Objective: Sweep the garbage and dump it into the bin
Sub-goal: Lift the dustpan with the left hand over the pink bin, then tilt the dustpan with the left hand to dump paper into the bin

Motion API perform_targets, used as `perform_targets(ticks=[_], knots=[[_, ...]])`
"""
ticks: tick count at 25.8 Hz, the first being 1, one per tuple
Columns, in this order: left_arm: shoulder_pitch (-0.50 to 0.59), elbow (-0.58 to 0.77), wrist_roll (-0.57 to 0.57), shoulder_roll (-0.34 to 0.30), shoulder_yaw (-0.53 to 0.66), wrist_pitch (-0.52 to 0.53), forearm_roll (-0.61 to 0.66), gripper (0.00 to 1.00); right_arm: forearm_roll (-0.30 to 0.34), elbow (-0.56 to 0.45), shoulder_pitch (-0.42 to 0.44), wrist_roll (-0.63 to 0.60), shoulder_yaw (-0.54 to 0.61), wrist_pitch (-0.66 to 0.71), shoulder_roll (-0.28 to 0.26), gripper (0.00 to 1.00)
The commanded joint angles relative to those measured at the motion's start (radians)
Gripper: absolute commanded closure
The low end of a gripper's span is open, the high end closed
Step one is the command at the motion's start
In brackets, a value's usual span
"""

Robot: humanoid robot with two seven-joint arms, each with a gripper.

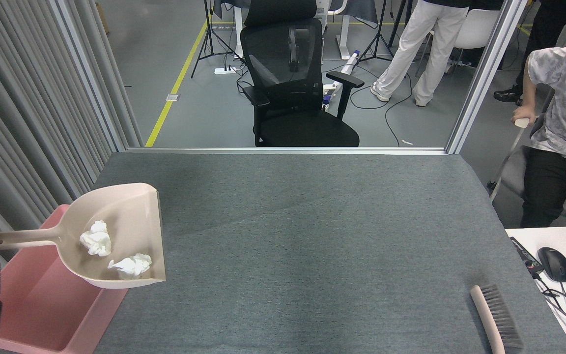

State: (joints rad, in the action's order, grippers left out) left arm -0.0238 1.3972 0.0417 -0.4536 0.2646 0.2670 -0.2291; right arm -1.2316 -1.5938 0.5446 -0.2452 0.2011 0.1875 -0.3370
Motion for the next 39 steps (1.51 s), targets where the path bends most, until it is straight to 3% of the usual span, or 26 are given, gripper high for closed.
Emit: perform_targets(ticks=[1,17,24,27,31,39], knots=[[-0.071,-0.103,0.000,-0.054,-0.001,0.024,-0.001,1.00,0.000,0.000,-0.002,0.000,0.000,0.000,0.001,0.03],[-0.174,-0.369,-0.011,-0.240,0.007,0.121,-0.049,1.00,-0.002,0.000,-0.003,-0.002,0.000,0.000,0.001,0.03],[-0.174,-0.357,-0.008,-0.307,0.007,0.129,-0.027,1.00,-0.002,0.000,-0.005,-0.002,-0.002,0.000,0.006,0.03],[-0.182,-0.362,-0.006,-0.336,0.007,0.130,0.050,1.00,-0.003,0.002,-0.005,-0.002,-0.003,0.000,0.018,0.03],[-0.206,-0.415,-0.005,-0.335,0.007,0.166,0.160,1.00,-0.003,0.002,-0.005,-0.003,-0.003,0.003,0.016,0.03],[-0.216,-0.504,-0.003,-0.341,0.005,0.222,0.191,1.00,-0.003,0.002,-0.006,-0.003,-0.003,0.004,0.016,0.03]])
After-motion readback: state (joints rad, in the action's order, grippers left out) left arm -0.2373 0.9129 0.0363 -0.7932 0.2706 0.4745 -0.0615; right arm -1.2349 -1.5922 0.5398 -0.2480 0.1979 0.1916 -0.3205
